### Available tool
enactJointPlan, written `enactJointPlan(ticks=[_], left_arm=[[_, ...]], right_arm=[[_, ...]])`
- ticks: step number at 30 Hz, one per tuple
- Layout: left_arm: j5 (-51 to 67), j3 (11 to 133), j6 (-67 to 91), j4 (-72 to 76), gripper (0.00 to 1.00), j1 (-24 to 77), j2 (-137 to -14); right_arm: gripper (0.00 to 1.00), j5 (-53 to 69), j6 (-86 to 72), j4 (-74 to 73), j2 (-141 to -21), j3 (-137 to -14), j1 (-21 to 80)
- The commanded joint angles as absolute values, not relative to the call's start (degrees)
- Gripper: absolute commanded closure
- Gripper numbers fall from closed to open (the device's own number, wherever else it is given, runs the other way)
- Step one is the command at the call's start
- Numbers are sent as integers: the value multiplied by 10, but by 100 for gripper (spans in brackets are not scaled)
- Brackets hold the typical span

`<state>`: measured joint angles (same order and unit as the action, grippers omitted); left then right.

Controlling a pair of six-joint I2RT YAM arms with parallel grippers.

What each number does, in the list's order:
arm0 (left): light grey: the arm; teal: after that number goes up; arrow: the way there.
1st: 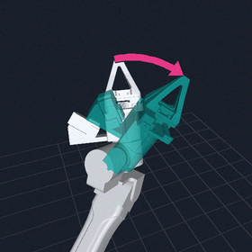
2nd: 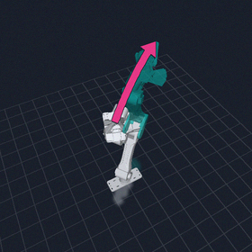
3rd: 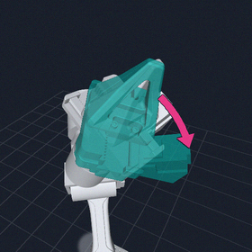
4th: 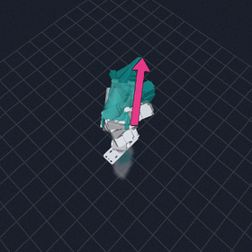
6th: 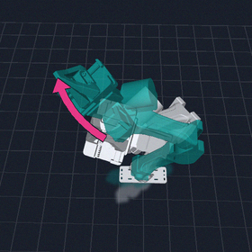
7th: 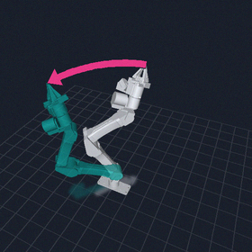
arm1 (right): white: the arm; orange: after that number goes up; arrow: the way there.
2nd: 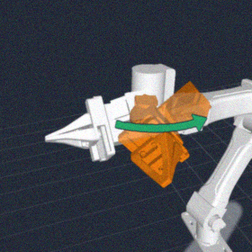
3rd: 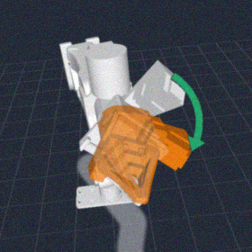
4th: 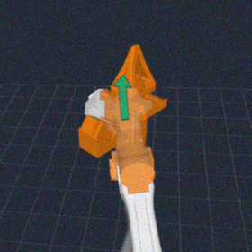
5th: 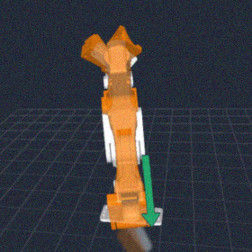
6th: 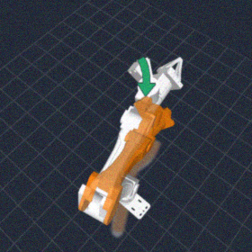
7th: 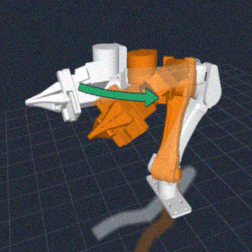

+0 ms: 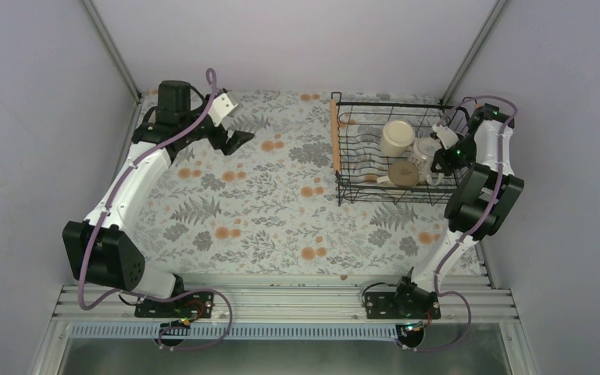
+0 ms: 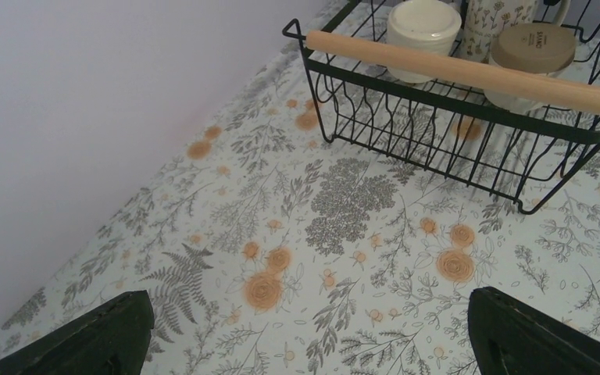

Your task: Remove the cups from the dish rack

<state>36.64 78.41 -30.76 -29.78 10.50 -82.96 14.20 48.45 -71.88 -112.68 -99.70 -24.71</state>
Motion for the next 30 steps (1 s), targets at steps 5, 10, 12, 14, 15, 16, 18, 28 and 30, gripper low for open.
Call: enactJointPlan(ticks=[5,10,12,14,15,16,18,28,30], left_arm=[[405,776,-232,-213,0,108,-793],[451,748,-143,-61,0,118,-778],[477,743,-102,-3,0,121,-786],[500,744,-63,43,0,126,-803],[508,748,-48,58,0,131,-814],[517,759,-36,65,0,137,-826],[536,777,-15,69,0,147,-851],[654,720,320,501,0,157,-953],[656,725,416,623,0,158,-988]], right_arm=[[96,228,489,-737,-1057,-1089,-241],[96,293,491,-737,-1042,-1137,-231],[96,336,481,-736,-1044,-1167,-228],[97,365,471,-737,-1046,-1188,-220],[97,371,467,-736,-1047,-1194,-214],[97,375,462,-737,-1048,-1198,-206],[97,386,453,-737,-1049,-1207,-190],[97,573,391,-733,-1080,-1314,-138],[97,640,377,-715,-1083,-1316,-137]])
